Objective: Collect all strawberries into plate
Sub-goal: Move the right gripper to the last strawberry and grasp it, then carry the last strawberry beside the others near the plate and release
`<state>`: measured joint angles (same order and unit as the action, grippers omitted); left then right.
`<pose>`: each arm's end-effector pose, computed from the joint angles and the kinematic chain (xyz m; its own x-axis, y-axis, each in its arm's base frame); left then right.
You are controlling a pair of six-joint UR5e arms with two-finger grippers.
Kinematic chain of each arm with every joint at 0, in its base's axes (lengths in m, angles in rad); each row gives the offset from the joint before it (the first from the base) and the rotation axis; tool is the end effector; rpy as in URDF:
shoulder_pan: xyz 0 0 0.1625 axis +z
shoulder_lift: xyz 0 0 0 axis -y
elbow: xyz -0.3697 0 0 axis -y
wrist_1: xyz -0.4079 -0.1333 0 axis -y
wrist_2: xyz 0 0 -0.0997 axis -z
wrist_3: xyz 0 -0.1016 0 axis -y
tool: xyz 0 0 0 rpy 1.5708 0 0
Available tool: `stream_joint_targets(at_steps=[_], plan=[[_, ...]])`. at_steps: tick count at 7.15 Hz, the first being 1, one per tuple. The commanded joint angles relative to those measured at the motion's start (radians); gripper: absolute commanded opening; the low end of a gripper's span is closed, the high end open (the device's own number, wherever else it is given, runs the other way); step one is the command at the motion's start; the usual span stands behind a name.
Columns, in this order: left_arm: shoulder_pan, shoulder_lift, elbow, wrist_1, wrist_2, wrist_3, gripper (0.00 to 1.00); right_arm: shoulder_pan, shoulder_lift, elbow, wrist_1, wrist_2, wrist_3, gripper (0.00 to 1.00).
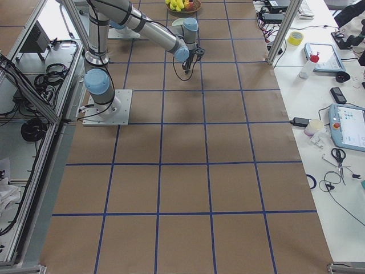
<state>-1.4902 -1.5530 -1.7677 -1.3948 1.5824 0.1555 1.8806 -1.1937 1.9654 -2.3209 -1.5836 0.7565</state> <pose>-0.0919 -0.5032 0.3576 -0.9971 0.0749 -0.0110 0.0748 0.9972 0.0049 0.2861 -0.4607 0.1181 -0.9017 0.4317 0.0241 0.4319 0.9019 0.0069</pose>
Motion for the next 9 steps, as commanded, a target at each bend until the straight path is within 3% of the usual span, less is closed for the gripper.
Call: stream_joint_targets(at_steps=[1,3,7,8,9], plan=[[-0.002,0.004,-0.002,-0.003,-0.008,0.007,1.00,0.002,-0.017,-0.038,0.014,0.019,0.016,0.16],[-0.007,0.004,0.007,-0.010,-0.015,-0.011,1.00,0.050,-0.014,-0.130,0.014,0.167,0.162,0.18],[-0.004,0.008,0.005,0.005,-0.012,0.006,1.00,0.216,0.201,-0.391,0.015,0.174,0.440,0.24],[-0.002,0.013,0.001,0.004,-0.004,0.009,1.00,0.224,0.206,-0.387,0.023,0.175,0.440,0.30],[-0.002,0.007,0.001,0.007,-0.005,0.007,1.00,0.230,0.210,-0.384,0.075,0.177,0.440,0.41]])
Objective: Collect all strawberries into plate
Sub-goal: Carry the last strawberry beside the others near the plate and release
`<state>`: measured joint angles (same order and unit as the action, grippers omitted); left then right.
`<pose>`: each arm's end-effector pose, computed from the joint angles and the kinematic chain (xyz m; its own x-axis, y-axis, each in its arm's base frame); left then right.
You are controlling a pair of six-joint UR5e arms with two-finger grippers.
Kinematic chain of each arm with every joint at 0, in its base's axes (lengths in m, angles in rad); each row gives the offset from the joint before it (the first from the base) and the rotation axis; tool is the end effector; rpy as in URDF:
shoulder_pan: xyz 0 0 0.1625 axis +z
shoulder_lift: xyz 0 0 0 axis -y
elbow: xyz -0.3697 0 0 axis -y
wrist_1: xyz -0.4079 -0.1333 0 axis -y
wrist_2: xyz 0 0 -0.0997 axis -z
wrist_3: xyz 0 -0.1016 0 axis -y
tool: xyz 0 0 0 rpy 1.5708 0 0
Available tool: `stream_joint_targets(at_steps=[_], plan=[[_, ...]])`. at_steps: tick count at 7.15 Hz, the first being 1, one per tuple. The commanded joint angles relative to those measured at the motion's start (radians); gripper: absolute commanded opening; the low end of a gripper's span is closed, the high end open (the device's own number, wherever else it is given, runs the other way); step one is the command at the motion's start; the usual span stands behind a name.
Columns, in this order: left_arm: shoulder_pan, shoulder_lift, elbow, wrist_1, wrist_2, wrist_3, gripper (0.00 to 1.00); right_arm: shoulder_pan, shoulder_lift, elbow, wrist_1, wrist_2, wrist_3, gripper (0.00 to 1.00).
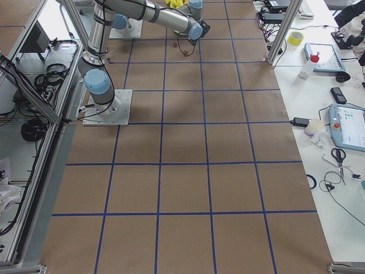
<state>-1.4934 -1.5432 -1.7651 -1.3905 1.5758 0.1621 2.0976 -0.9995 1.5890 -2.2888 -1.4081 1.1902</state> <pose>-0.0943 -0.5019 0.3641 -0.9964 0.0845 -0.0071 0.0846 0.9963 -0.0126 0.4566 -0.4872 0.1601 -0.7759 0.6050 -0.1787 0.5970 0.7958 0.1015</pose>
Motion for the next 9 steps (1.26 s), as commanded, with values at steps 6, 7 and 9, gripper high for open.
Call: stream_joint_targets(at_steps=[6,7,9], plan=[[0.001,0.003,0.000,-0.002,0.009,-0.010,1.00,0.000,-0.175,0.009,0.353,-0.138,-0.170,1.00],[-0.002,0.011,0.001,-0.007,0.012,-0.010,1.00,-0.075,-0.236,0.011,0.367,-0.144,-0.342,1.00],[-0.011,0.003,-0.004,0.001,-0.009,-0.001,1.00,-0.332,-0.402,0.008,0.501,-0.129,-0.776,1.00]])
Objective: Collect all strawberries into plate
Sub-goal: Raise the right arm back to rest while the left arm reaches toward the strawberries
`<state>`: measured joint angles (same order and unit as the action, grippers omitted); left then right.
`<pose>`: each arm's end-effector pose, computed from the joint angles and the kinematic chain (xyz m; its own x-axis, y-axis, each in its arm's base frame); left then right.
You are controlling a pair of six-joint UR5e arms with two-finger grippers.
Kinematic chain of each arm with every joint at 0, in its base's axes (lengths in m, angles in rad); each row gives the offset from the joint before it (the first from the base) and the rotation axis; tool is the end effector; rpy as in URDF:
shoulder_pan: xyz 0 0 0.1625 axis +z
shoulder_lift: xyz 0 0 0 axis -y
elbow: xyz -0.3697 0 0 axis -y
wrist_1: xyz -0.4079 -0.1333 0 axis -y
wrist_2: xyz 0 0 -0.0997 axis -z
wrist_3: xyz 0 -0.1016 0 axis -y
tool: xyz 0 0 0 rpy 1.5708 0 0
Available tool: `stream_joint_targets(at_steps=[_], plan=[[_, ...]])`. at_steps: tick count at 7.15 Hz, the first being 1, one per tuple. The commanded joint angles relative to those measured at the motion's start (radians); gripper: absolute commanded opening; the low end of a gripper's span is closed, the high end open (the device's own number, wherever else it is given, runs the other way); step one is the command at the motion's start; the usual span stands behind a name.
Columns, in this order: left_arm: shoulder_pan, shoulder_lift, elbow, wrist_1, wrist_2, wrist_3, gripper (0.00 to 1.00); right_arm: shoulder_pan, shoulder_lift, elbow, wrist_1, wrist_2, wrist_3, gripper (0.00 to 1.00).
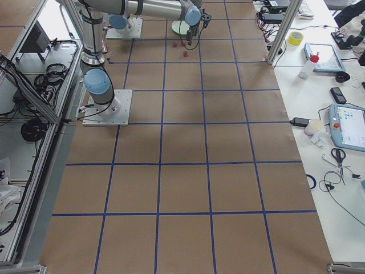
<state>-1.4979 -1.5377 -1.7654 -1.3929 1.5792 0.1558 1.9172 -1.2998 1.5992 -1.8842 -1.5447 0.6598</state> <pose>-0.0963 -0.5001 0.3665 -0.9965 0.0827 -0.0108 0.0828 0.9965 -0.0149 0.3281 -0.5086 0.2982 -0.9509 0.3081 -0.0292 0.3080 0.9514 0.0049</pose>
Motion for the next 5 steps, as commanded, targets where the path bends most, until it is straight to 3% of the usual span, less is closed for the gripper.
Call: stream_joint_targets(at_steps=[1,2,4,5], plan=[[-0.013,-0.010,-0.008,-0.008,-0.011,-0.011,1.00,-0.246,-0.142,-0.008,0.123,0.008,-0.419,1.00],[-0.028,-0.025,-0.017,0.000,-0.011,-0.004,1.00,-0.298,-0.160,-0.033,0.126,0.006,-0.515,1.00],[-0.138,-0.053,-0.067,0.076,-0.036,-0.015,1.00,-0.287,-0.209,-0.123,0.259,-0.012,-0.529,1.00],[-0.209,-0.071,-0.107,0.110,-0.060,-0.059,1.00,-0.271,-0.222,-0.146,0.258,-0.002,-0.520,1.00]])
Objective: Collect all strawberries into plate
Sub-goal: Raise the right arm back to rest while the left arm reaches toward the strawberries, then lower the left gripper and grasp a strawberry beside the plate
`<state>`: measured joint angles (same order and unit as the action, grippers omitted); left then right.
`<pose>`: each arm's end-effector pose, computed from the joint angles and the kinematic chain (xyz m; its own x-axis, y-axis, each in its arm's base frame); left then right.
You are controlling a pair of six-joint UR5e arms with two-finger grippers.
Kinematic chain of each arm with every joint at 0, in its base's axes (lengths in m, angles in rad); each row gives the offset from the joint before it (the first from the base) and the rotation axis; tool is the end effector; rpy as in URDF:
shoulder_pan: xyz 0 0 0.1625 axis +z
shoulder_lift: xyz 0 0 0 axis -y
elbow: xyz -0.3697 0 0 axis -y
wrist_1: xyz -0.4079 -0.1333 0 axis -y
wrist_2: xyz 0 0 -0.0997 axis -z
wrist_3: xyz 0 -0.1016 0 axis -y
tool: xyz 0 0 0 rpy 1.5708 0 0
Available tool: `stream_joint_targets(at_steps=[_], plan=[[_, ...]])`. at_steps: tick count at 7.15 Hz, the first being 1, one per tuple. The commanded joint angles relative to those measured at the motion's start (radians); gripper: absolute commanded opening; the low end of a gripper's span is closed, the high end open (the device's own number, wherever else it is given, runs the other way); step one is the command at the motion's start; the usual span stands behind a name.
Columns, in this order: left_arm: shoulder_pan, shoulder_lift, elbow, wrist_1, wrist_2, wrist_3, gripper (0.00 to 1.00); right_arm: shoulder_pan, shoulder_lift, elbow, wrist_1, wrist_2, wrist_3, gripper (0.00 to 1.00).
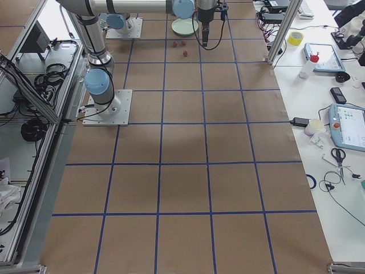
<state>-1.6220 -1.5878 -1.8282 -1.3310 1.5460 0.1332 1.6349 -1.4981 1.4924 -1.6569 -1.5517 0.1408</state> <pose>-0.1610 -0.4875 0.3167 -0.9828 0.1824 0.0292 0.1833 0.9826 0.0310 0.1698 -0.5336 0.4415 -0.9967 0.0743 -0.0317 0.0768 0.9931 -0.0881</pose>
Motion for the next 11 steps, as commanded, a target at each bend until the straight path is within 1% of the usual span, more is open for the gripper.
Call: stream_joint_targets(at_steps=[1,2,3,4,5,6,7,9,11], plan=[[-0.123,-0.053,-0.099,0.158,-0.047,-0.052,1.00,0.011,-0.024,-0.066,0.096,-0.005,0.000,1.00],[-0.128,-0.087,-0.164,0.258,-0.167,-0.049,1.00,0.009,-0.021,-0.070,0.109,-0.002,-0.007,1.00],[-0.128,-0.121,-0.198,0.339,-0.185,-0.047,1.00,0.000,-0.022,-0.073,0.109,-0.002,-0.016,1.00],[-0.131,-0.157,-0.206,0.370,-0.185,-0.044,1.00,0.000,-0.021,-0.075,0.108,-0.004,-0.064,1.00],[-0.131,-0.200,-0.207,0.445,-0.193,-0.044,1.00,0.002,-0.022,-0.069,0.108,-0.034,-0.170,1.00],[-0.136,-0.243,-0.207,0.496,-0.192,-0.044,1.00,0.003,-0.022,-0.069,0.108,-0.034,-0.171,1.00],[-0.139,-0.276,-0.207,0.513,-0.188,-0.046,1.00,0.005,-0.022,-0.063,0.106,-0.033,-0.171,1.00],[-0.144,-0.319,-0.207,0.570,-0.191,-0.047,1.00,0.003,-0.022,-0.060,0.105,-0.028,-0.170,1.00],[-0.150,-0.346,-0.207,0.573,-0.193,-0.050,0.71,0.005,-0.022,-0.058,0.105,-0.034,-0.170,1.00]])
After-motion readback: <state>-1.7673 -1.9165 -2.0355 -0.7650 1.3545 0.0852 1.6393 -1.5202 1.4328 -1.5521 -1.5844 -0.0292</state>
